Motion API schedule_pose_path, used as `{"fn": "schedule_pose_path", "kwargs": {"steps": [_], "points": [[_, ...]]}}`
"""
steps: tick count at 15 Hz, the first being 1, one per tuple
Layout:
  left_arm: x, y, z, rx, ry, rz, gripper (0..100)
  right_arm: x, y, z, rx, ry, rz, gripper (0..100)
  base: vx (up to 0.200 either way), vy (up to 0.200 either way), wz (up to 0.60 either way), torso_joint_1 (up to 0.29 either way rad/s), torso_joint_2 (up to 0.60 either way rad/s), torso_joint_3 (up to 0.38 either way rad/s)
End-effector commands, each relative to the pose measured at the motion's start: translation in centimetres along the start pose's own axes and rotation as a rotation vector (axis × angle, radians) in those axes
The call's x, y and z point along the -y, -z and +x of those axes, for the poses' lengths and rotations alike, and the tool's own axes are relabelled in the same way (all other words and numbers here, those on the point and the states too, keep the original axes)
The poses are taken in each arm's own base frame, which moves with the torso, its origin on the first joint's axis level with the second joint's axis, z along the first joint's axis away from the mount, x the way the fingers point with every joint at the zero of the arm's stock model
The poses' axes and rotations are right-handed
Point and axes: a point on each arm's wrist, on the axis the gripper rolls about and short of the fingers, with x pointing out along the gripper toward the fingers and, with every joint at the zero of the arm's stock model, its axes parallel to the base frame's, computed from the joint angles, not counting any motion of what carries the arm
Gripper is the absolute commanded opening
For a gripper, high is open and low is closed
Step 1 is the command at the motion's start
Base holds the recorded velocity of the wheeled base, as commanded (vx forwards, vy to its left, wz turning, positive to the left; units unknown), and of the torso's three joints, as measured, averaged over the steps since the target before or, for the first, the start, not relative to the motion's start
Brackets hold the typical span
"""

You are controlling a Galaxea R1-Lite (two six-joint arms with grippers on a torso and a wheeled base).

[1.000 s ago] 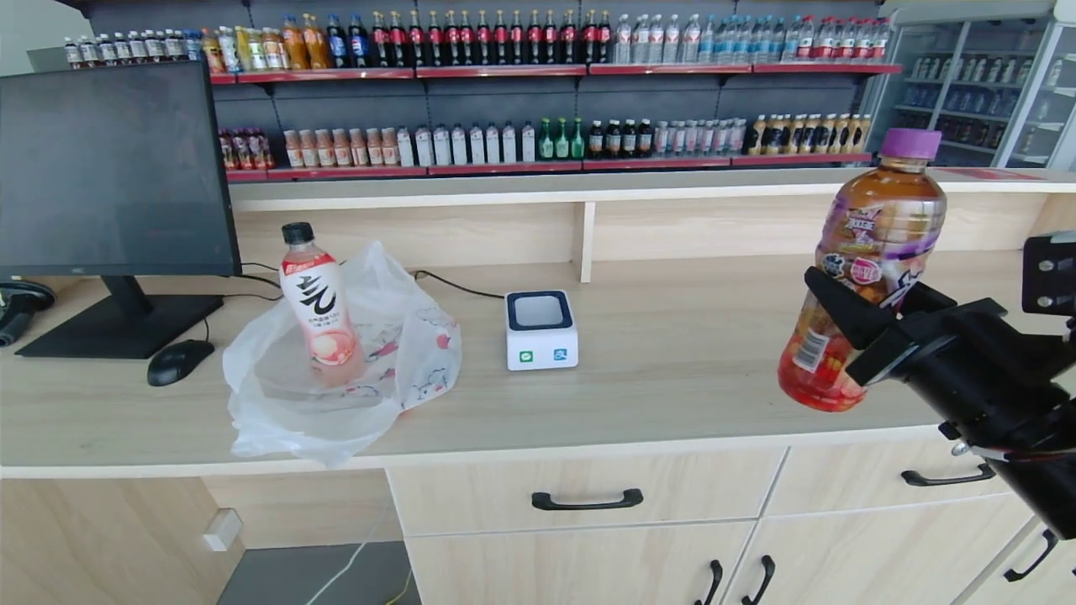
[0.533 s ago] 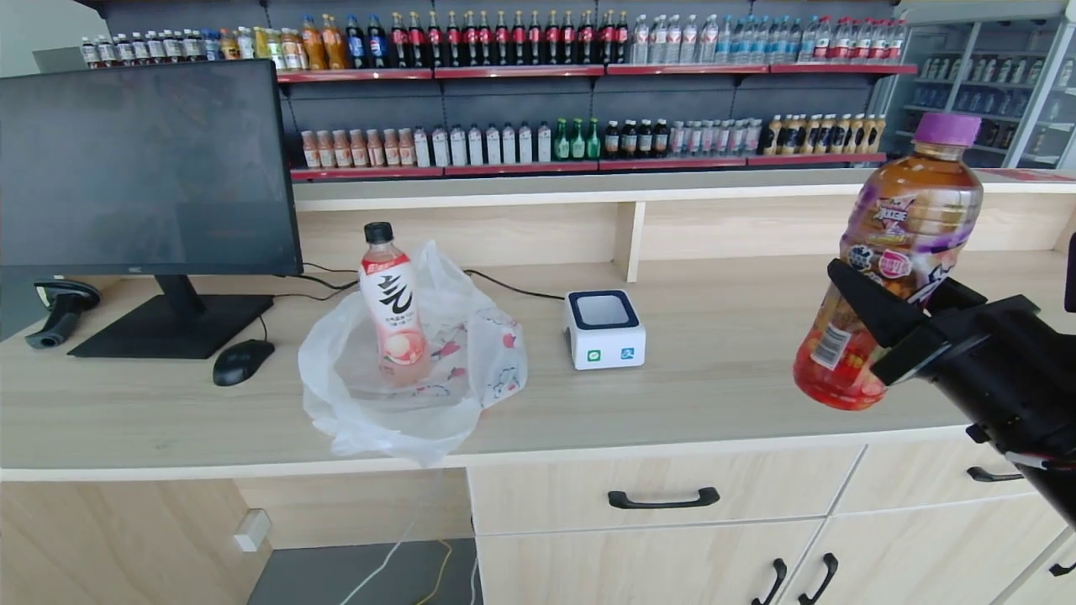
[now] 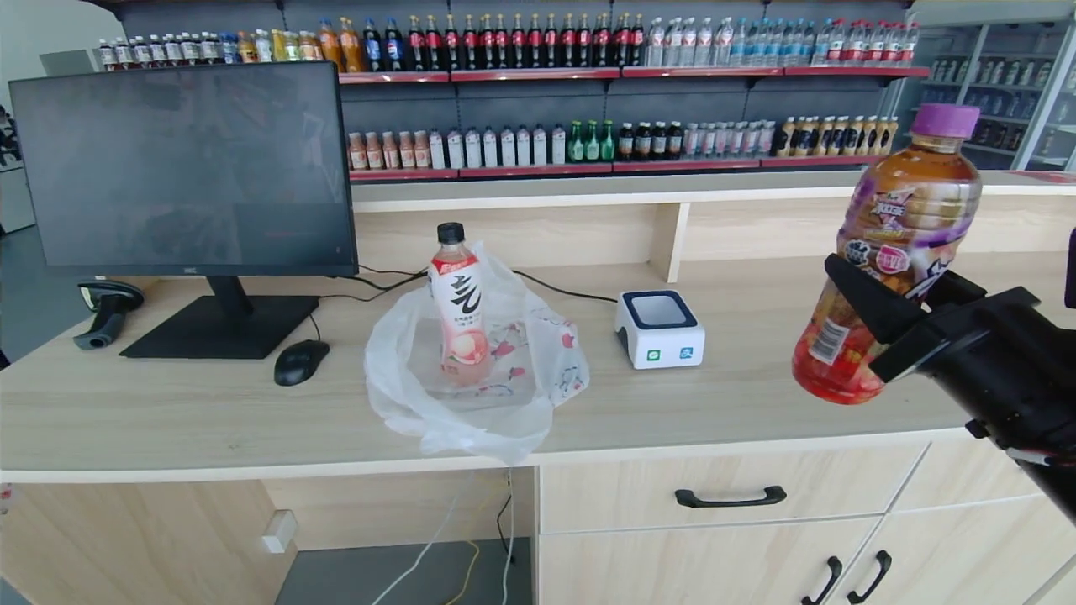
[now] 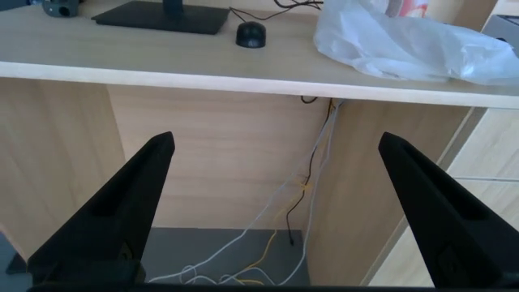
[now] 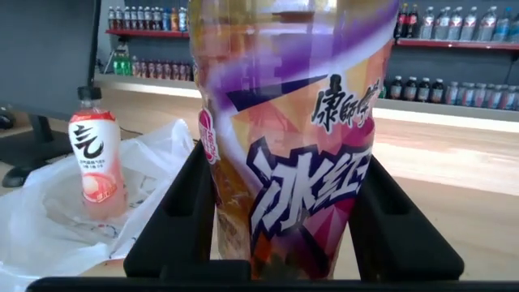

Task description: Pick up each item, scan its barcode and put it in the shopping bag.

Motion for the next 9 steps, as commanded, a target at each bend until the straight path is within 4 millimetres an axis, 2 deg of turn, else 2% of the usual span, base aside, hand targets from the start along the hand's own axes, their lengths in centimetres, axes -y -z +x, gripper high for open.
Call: {"fn": "schedule_pose_path", "kwargs": {"steps": [1,3,5,6,7,9], "points": [[0.0,0.0,0.0,0.000,0.001,0.000,100,0.1,0.1,1.3,0.019,-0.002,-0.027,0,0.200,0.000,0.00,-0.007,0.00,0.012],[0.0,0.0,0.0,0.000,0.001,0.000,100,-0.6,0.7,3.4,0.026,-0.057,-0.058,0,0.200,0.000,0.00,0.002,0.00,0.002],[0.0,0.0,0.0,0.000,0.001,0.000,100,-1.1,1.3,4.5,0.029,-0.078,-0.062,0,0.200,0.000,0.00,-0.005,0.00,0.000],[0.0,0.0,0.0,0.000,0.001,0.000,100,-1.2,1.3,4.7,0.031,-0.085,-0.058,0,0.000,0.000,0.00,0.000,0.00,0.000],[0.0,0.0,0.0,0.000,0.001,-0.001,100,-2.2,1.9,5.3,0.032,-0.184,-0.059,0,0.000,0.000,0.00,0.000,0.00,0.000],[0.0,0.0,0.0,0.000,0.001,-0.001,100,-2.6,2.8,6.6,0.055,-0.314,-0.132,0,0.000,0.000,0.00,0.000,0.00,0.000]]}}
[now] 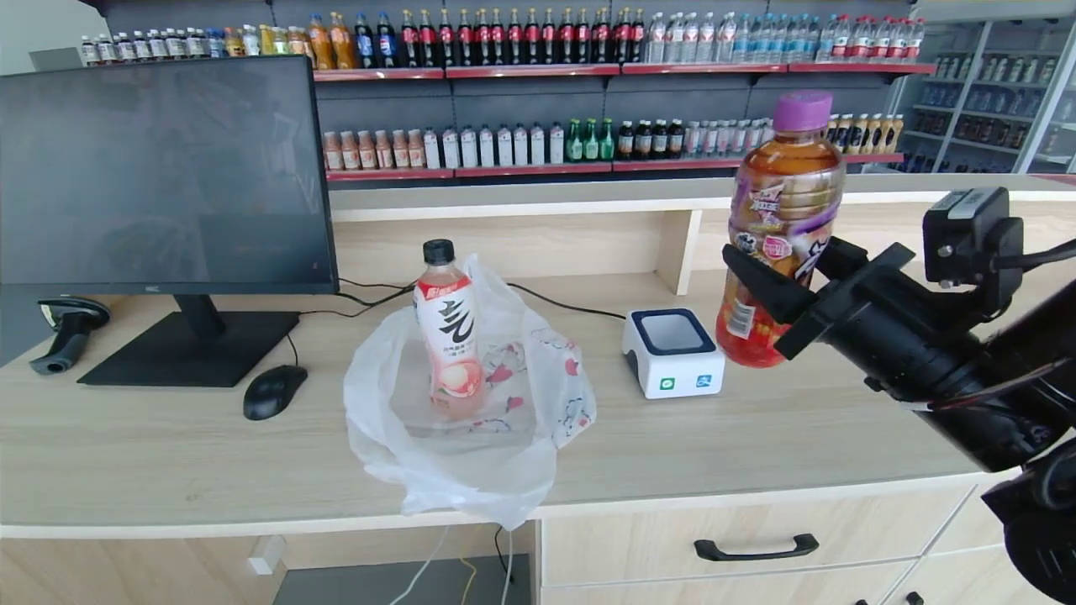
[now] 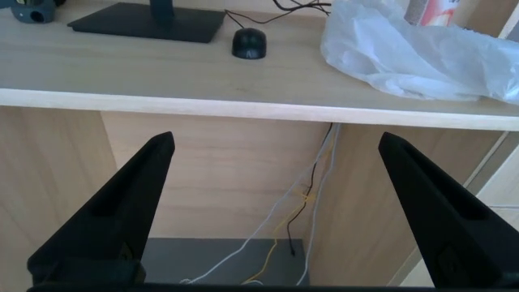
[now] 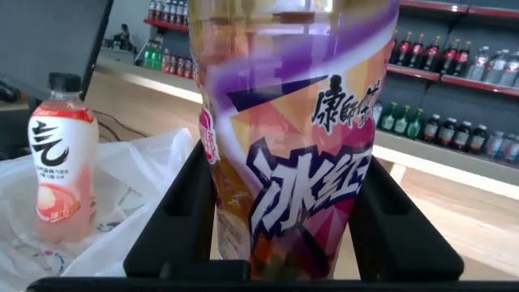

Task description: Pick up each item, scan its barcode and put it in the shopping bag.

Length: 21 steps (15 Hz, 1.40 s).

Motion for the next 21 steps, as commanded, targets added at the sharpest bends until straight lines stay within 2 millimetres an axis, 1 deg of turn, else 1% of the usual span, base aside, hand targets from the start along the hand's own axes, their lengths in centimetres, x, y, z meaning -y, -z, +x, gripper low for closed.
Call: {"fn": "schedule_pose_path", "kwargs": {"steps": [1,3,4,6,8,9,11,12,14,15,16,19,21], "points": [[0.0,0.0,0.0,0.001,0.000,0.001,100,-0.3,1.7,2.2,0.003,-0.051,-0.033,0,0.000,0.000,0.00,0.000,0.00,0.000],[0.0,-0.1,0.0,0.009,0.000,-0.002,100,-0.2,2.0,3.7,0.034,-0.052,-0.090,0,0.000,0.000,0.00,0.000,0.00,0.000],[0.0,-0.1,0.0,0.009,-0.002,-0.004,100,-0.6,2.4,4.3,0.036,-0.061,-0.112,0,0.000,0.000,0.00,0.000,0.00,0.000],[0.0,-0.1,0.0,0.012,-0.002,-0.004,100,-0.9,3.3,4.8,0.023,-0.058,-0.178,0,0.000,0.000,0.00,0.000,0.00,0.000],[0.0,-0.2,0.0,0.017,-0.003,-0.004,100,-0.5,3.4,5.3,0.026,-0.013,-0.260,0,0.000,0.000,0.00,0.000,0.00,0.000],[0.0,-0.3,0.0,0.026,-0.003,-0.004,100,-0.5,3.8,5.8,0.028,-0.012,-0.298,0,0.000,0.000,0.00,0.000,0.00,0.000],[0.0,-0.1,0.0,0.012,-0.002,-0.005,100,-0.7,4.4,5.9,0.017,-0.021,-0.329,0,0.000,0.000,0.00,0.000,0.00,0.000],[0.0,-0.1,0.0,0.007,-0.002,-0.002,100,-0.8,5.2,6.0,0.001,-0.029,-0.349,0,0.000,0.000,0.00,0.000,0.00,0.000],[0.0,-0.1,0.0,0.007,-0.002,-0.002,100,-0.9,6.1,6.1,-0.002,-0.077,-0.398,0,0.000,0.000,0.00,0.000,0.00,0.000],[0.0,-0.1,0.0,0.007,-0.002,-0.002,100,-0.8,6.2,6.2,0.008,-0.089,-0.423,0,0.000,0.000,0.00,0.000,0.00,0.000],[0.0,-0.1,0.0,0.007,-0.002,-0.002,100,-0.7,6.9,6.4,0.013,-0.118,-0.464,0,0.000,0.000,0.00,0.000,0.00,0.000],[0.0,-0.1,0.0,0.007,-0.002,-0.002,100,-0.4,8.4,7.0,0.008,-0.140,-0.484,0,0.000,0.000,0.00,0.000,0.00,0.000],[0.0,-0.1,0.0,0.007,-0.002,-0.002,100,-0.2,8.7,7.3,0.014,-0.146,-0.488,0,0.000,0.000,0.00,0.000,0.00,0.000]]}}
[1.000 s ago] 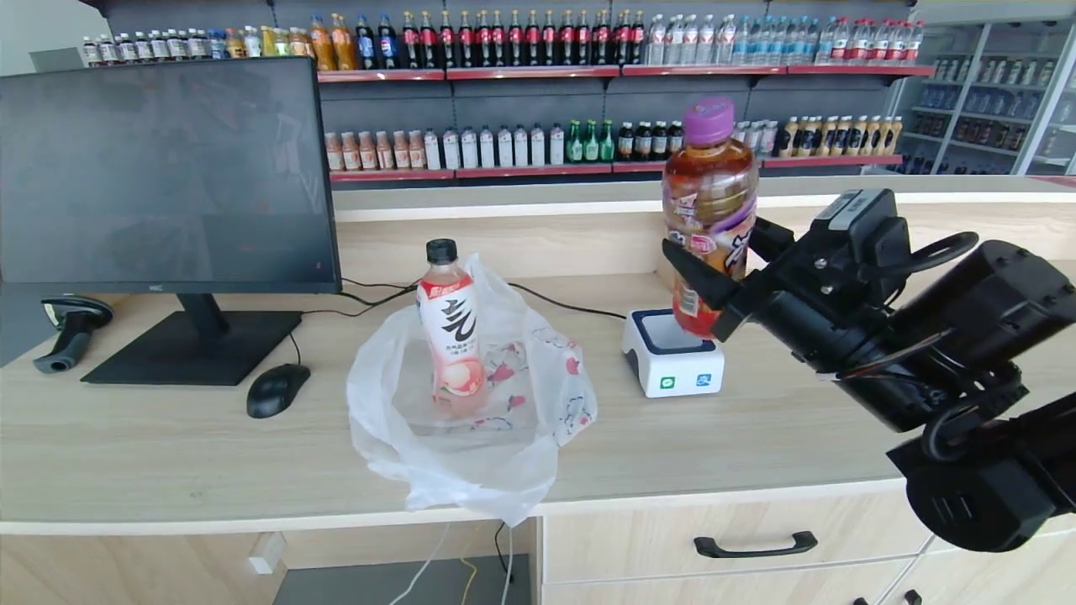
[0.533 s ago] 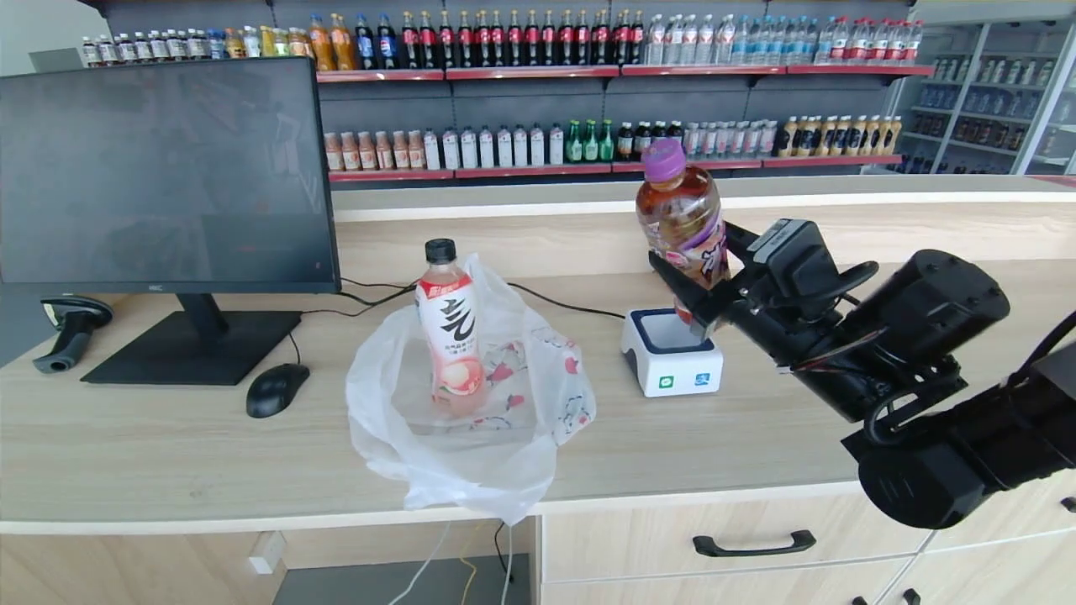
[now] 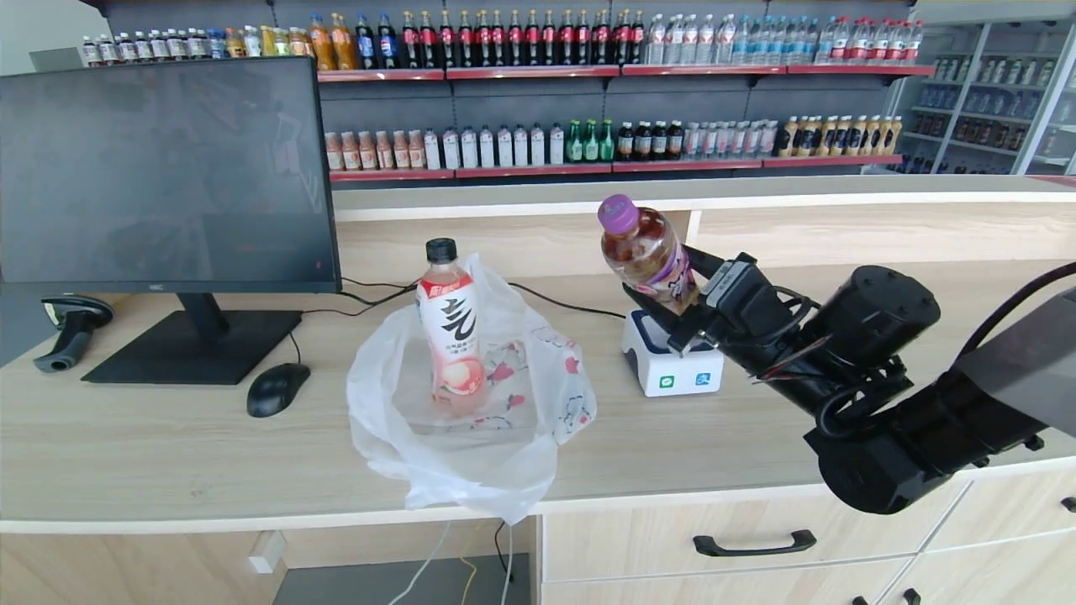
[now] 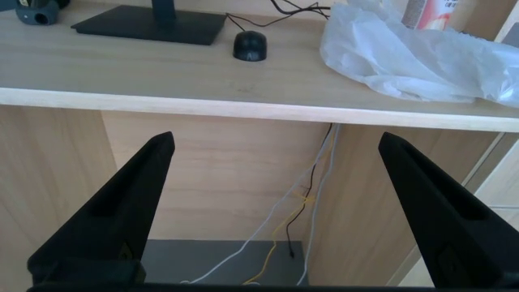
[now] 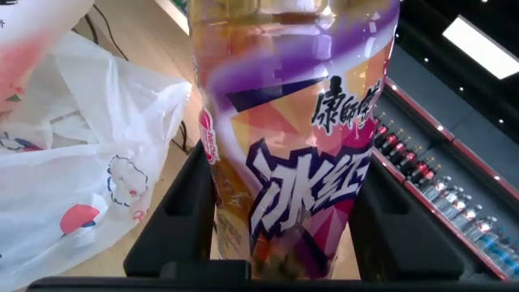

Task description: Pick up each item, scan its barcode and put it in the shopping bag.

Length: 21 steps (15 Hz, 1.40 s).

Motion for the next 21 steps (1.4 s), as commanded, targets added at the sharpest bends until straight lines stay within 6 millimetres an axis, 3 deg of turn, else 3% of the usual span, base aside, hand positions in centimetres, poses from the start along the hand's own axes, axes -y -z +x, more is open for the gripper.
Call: {"fn": "schedule_pose_path", "kwargs": {"steps": [1,5,9,12,21], "points": [[0.0,0.0,0.0,0.001,-0.001,0.000,100,-0.5,1.0,0.3,-0.005,-0.016,0.003,0,0.000,0.000,0.00,0.000,0.00,0.000],[0.0,0.0,0.0,0.001,-0.001,0.000,100,-1.0,1.8,0.4,0.051,-0.101,-0.041,0,0.000,0.000,0.00,0.000,0.00,0.000],[0.0,0.0,0.0,0.001,-0.001,0.000,100,1.5,2.6,-0.1,0.091,-0.103,-0.086,0,0.000,0.000,0.00,0.000,0.00,0.000],[0.0,0.0,0.0,0.001,-0.001,0.000,100,0.8,2.9,-0.5,0.118,-0.165,-0.124,0,0.000,0.000,0.00,0.000,0.00,0.000],[0.0,0.0,0.0,0.001,-0.001,0.000,100,1.4,3.3,-0.4,0.143,-0.173,-0.159,0,0.000,0.000,0.00,0.000,0.00,0.000]]}}
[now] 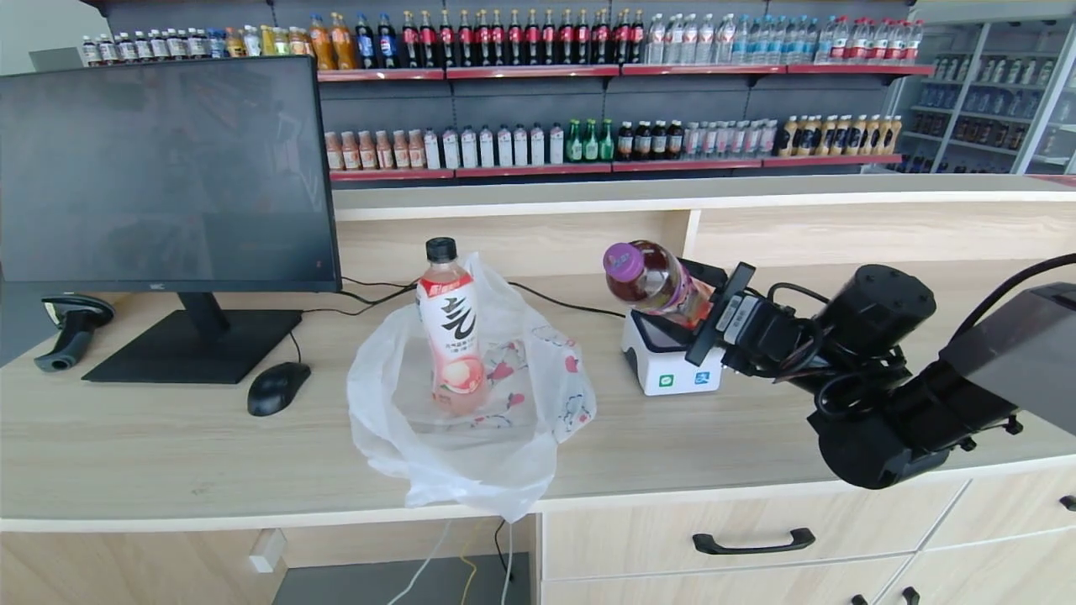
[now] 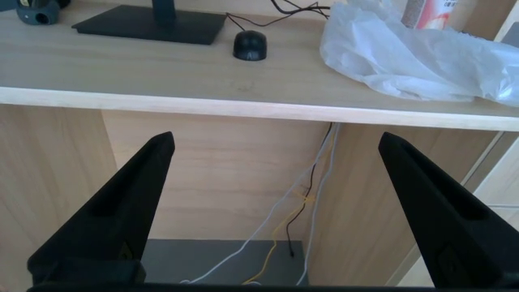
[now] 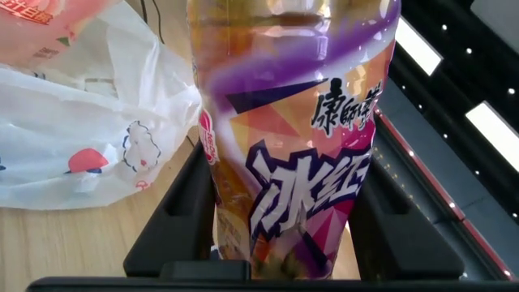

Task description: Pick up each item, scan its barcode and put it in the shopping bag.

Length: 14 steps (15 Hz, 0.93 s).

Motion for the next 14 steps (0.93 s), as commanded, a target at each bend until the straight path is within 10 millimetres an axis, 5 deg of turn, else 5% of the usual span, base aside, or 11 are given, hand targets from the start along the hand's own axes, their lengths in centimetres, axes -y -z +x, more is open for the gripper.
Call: {"fn": "schedule_pose_path", "kwargs": {"steps": [1,14], "points": [[0.0,0.0,0.0,0.001,-0.001,-0.001,100,-0.2,0.2,0.0,-0.003,-0.003,0.004,0,0.000,0.000,0.00,0.000,0.00,0.000],[0.0,0.0,0.0,0.001,-0.001,-0.001,100,-0.2,1.5,-0.3,-0.032,0.005,0.003,0,0.000,0.000,0.00,0.000,0.00,0.000]]}}
